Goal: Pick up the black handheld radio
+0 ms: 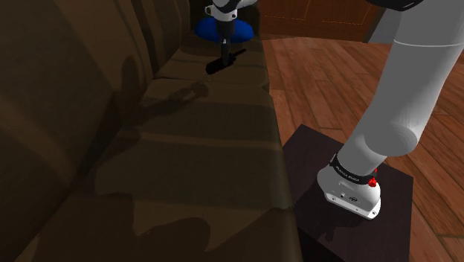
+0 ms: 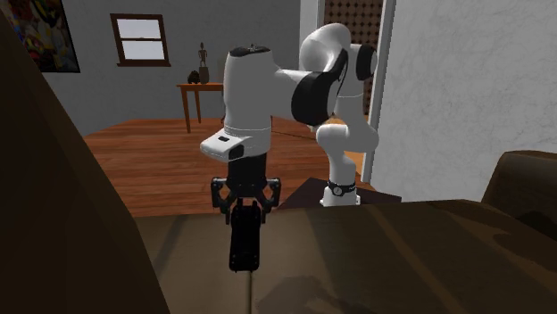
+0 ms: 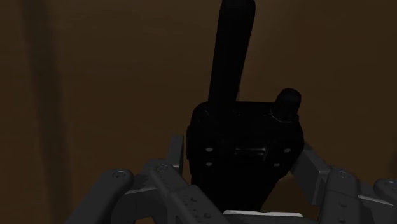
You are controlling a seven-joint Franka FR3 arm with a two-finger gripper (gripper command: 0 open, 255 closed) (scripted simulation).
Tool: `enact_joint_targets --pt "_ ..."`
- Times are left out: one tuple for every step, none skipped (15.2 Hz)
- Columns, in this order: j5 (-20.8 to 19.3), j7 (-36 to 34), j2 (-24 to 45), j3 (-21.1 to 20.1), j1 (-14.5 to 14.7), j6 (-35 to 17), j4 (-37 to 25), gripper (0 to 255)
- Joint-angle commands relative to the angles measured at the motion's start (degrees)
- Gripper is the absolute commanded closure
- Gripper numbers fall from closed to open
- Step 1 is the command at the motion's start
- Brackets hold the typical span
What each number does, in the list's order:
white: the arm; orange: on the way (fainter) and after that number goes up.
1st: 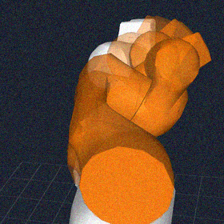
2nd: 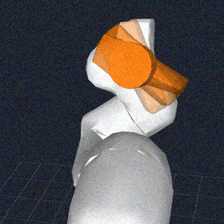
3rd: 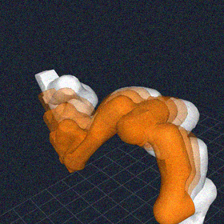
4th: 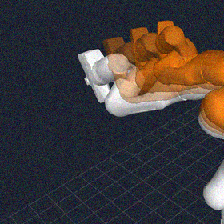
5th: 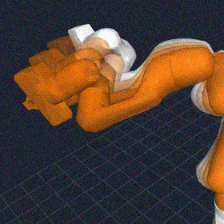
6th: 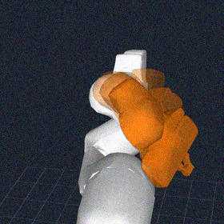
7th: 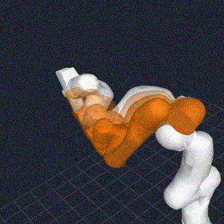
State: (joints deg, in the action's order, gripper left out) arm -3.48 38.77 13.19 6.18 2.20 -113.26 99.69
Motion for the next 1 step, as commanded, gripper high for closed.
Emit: enact_joint_targets --pt "0.0 0.0 -0.1 0.0 0.0 0.5 -0.3 255"
